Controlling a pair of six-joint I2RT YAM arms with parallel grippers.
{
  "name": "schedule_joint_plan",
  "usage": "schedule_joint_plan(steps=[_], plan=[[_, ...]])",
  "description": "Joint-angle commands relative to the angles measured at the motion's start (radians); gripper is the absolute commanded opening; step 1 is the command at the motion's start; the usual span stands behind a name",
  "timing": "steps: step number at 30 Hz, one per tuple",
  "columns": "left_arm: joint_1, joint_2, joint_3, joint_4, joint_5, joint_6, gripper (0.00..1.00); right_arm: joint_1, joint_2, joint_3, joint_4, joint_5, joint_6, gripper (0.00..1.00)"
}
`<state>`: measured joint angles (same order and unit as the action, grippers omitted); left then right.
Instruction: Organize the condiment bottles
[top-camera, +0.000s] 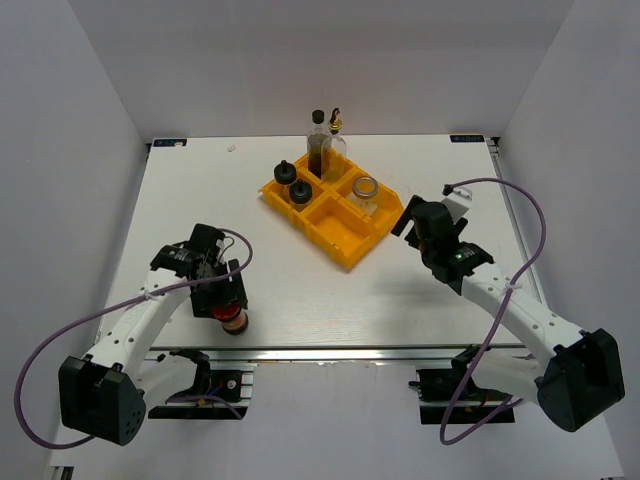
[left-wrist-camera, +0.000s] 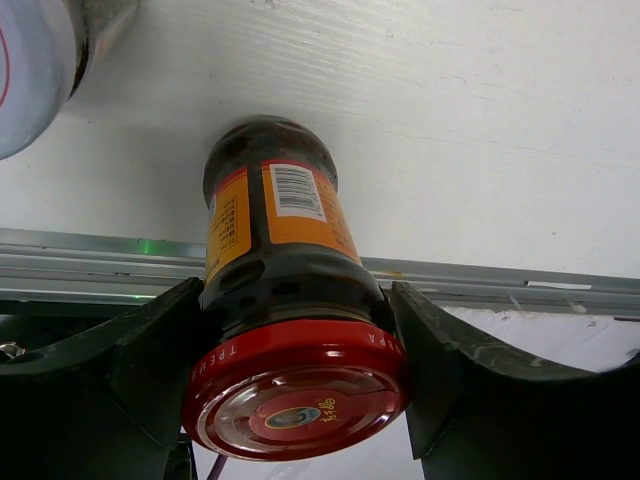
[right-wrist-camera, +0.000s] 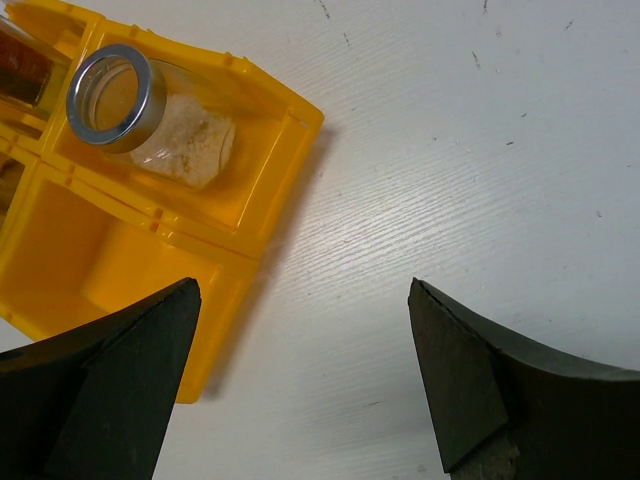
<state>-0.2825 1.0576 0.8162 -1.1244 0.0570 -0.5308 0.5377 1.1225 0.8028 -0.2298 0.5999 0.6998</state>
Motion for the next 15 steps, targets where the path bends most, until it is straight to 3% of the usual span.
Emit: schedule_joint_plan(steps=[1,9,15], plan=[[0.005,0.002,0.058,-0.003,0.027,0.011,0.39,-0.005,-0.029,-0.01,0.018,0.037,0.004,0.89],[-0.043,0.033,0.234,0.101,0.017,-0.05,0.07,-0.016,-0.082,-0.063,0.049,0.054,-0.019,0.89],[-0.226,0.079,0.359,0.271,-0.093,-0.175,0.04,-0.047,-0.151,-0.108,0.069,0.077,-0.029,0.89]])
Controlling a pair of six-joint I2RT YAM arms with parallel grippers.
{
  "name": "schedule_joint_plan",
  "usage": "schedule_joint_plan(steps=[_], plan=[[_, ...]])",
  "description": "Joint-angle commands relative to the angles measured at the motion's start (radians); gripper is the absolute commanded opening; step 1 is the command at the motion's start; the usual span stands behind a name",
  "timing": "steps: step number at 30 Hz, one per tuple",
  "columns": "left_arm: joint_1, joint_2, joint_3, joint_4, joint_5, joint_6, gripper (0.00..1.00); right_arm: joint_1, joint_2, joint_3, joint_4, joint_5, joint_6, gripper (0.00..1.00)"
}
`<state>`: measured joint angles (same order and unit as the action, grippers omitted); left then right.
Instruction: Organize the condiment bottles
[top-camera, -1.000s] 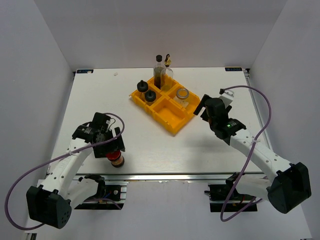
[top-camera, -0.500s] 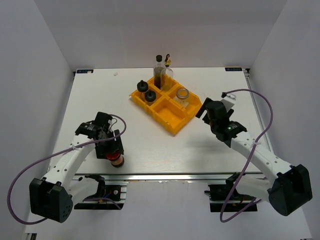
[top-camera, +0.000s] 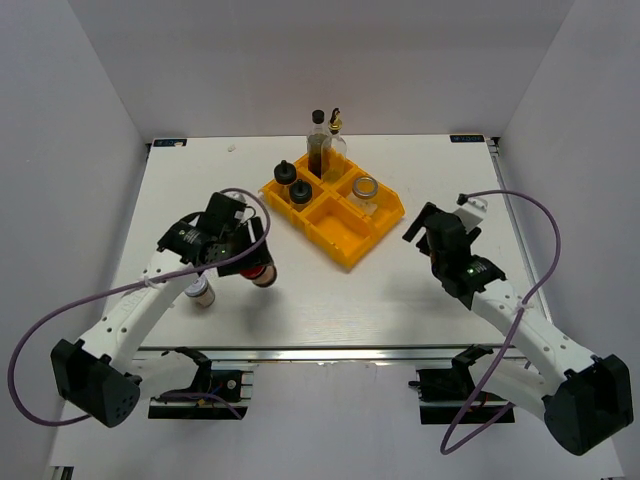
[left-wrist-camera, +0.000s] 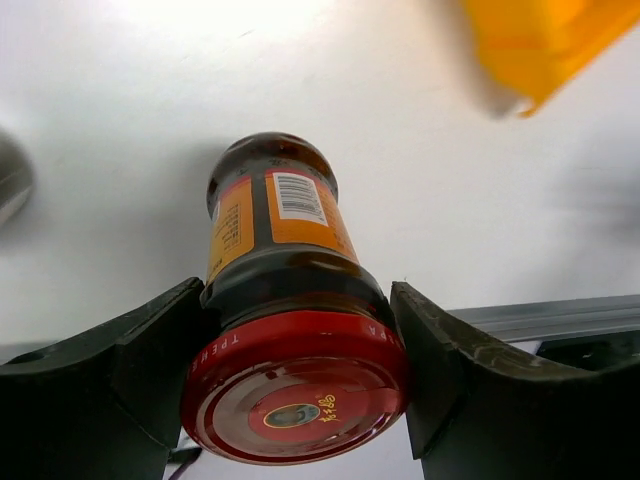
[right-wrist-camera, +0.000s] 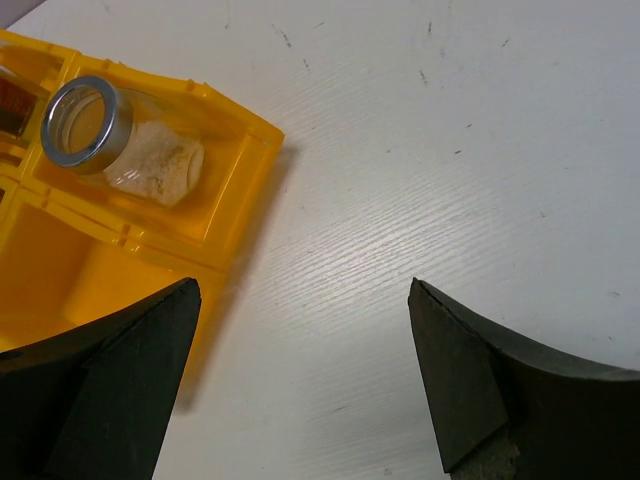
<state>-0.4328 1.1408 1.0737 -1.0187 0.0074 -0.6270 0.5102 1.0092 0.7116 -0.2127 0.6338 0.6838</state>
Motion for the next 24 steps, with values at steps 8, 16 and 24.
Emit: schedule_joint_plan(steps=[8,16,24], plan=[[-0.231,0.236,0.392,0.276,-0.141,-0.065,0.04,-0.122,-0.096,-0.081,0.081,-0.048,-0.05,0.89],[-0.248,0.522,0.65,0.293,-0.095,-0.002,0.04,-0.197,-0.135,-0.129,0.101,-0.117,-0.069,0.89],[-0.25,0.784,0.923,0.25,-0.092,0.033,0.03,-0.231,-0.123,-0.147,0.122,-0.137,-0.078,0.89]])
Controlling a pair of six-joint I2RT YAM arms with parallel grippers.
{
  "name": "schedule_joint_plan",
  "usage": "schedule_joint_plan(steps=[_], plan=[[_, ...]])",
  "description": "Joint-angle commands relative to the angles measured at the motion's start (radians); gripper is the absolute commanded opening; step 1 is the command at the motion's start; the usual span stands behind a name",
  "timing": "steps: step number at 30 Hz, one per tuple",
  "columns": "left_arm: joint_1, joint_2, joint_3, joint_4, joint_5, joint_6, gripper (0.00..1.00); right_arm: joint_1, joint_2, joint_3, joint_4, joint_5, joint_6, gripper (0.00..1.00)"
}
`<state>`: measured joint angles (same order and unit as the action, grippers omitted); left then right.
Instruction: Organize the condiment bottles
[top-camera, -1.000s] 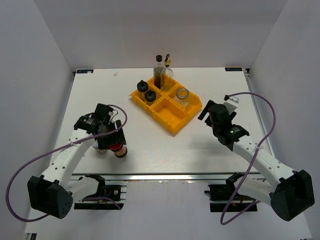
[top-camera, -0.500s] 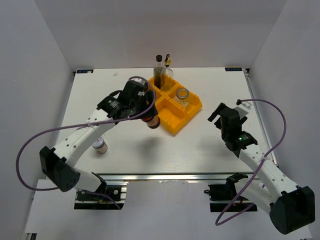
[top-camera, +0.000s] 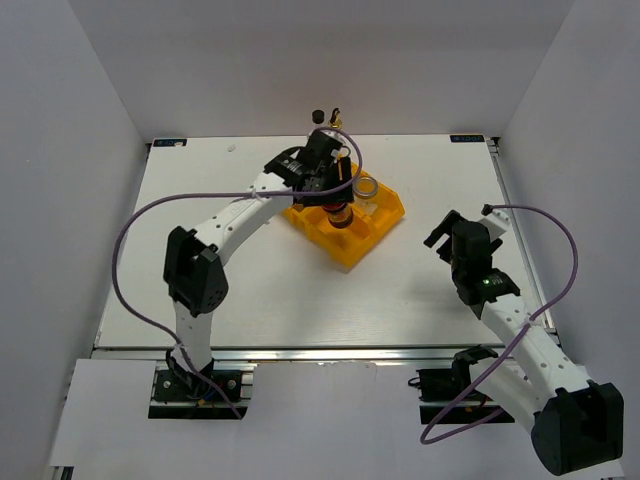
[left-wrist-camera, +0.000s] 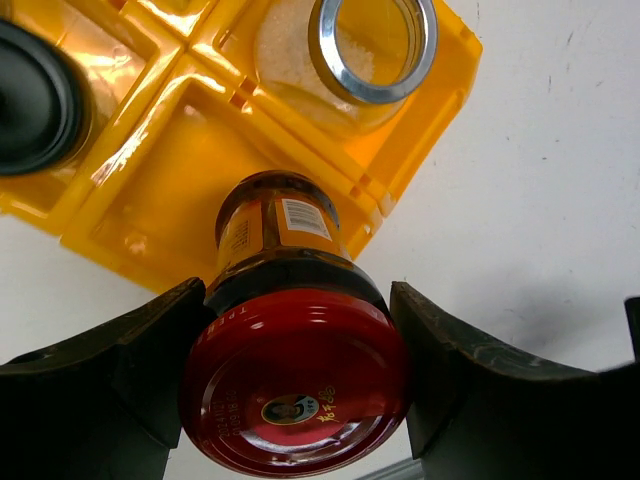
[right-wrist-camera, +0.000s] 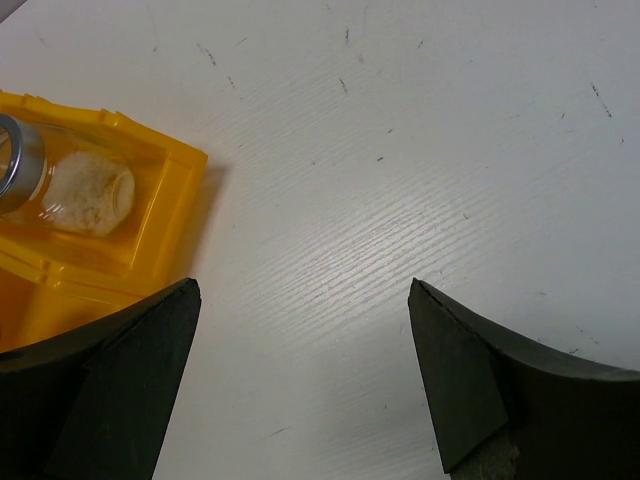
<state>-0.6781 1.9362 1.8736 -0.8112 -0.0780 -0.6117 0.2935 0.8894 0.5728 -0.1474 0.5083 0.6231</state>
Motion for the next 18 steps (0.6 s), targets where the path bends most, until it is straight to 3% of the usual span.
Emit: schedule_joint_plan(steps=[1,11,18], plan=[[-0.005,0.007,0.143,0.017,-0.025,0.018,0.03,-0.02,0.0,-0.008,0.057,-0.013,-0.019,0.89],[-0.005,0.107,0.211,-0.04,-0.094,0.015,0.05,-0.04,0.032,-0.016,0.069,-0.039,-0.023,0.89],[-0.005,0.148,0.214,-0.048,-0.161,0.009,0.15,-0.051,0.057,-0.017,0.077,-0.056,-0.025,0.89]])
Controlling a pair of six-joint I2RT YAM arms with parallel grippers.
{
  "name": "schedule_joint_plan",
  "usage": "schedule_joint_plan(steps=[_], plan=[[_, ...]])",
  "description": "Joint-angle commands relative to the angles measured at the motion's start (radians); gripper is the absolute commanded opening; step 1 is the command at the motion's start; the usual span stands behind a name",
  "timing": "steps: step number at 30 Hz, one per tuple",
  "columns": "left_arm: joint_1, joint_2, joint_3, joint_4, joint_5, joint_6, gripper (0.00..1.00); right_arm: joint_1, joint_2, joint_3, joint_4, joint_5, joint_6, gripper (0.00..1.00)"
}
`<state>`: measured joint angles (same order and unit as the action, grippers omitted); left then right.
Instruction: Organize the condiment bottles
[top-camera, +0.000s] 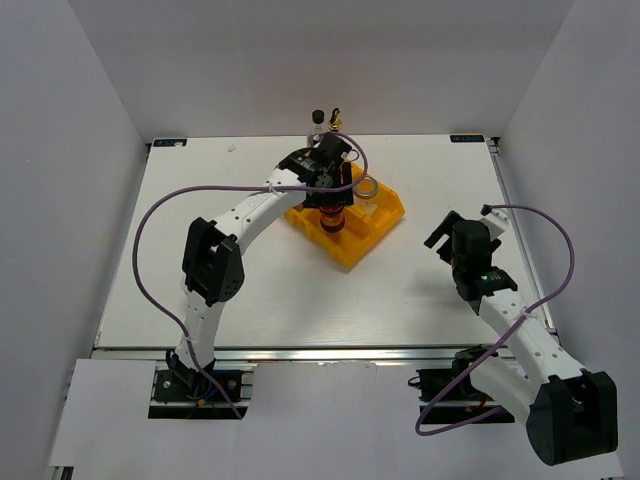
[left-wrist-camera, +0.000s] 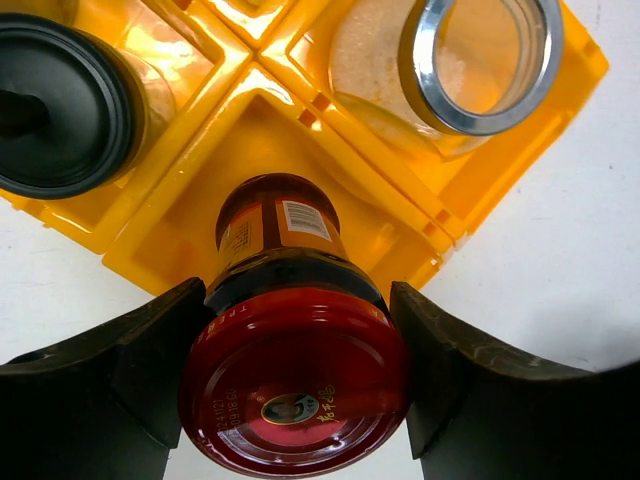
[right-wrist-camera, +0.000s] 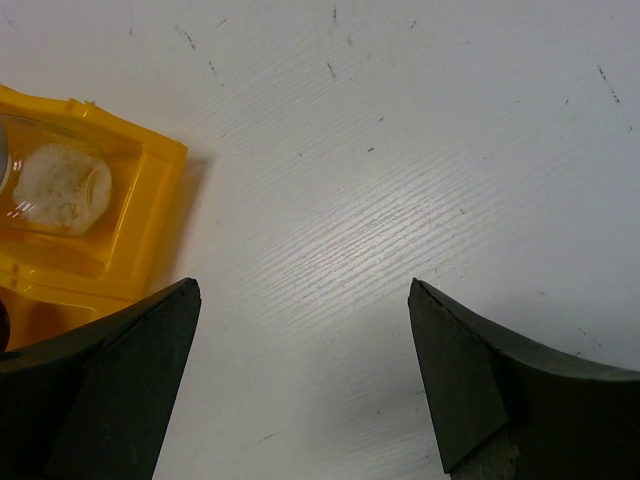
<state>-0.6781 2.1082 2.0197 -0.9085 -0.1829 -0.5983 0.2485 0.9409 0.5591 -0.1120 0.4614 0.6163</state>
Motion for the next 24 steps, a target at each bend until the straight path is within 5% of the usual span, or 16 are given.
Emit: schedule_joint_plan(steps=[1,16,19,23,24], plan=[[-0.003,-0.021,0.07,0.052,-0.061,-0.006,0.18,-0.009,0.007,-0.004,0.041,-0.012,-0.018,0.89],[0.02,0.024,0.048,0.054,-0.073,-0.017,0.55,-0.023,0.019,-0.007,0.046,-0.024,-0.021,0.89],[0.02,0.024,0.042,0.057,-0.072,-0.017,0.76,-0.025,0.019,-0.01,0.051,-0.026,-0.02,0.89],[0.022,0.016,0.037,0.056,-0.067,-0.008,0.87,-0.028,0.013,-0.007,0.049,-0.026,-0.023,0.89],[0.022,0.015,0.036,0.056,-0.067,-0.008,0.98,-0.028,0.012,-0.007,0.048,-0.024,-0.023,0.89]])
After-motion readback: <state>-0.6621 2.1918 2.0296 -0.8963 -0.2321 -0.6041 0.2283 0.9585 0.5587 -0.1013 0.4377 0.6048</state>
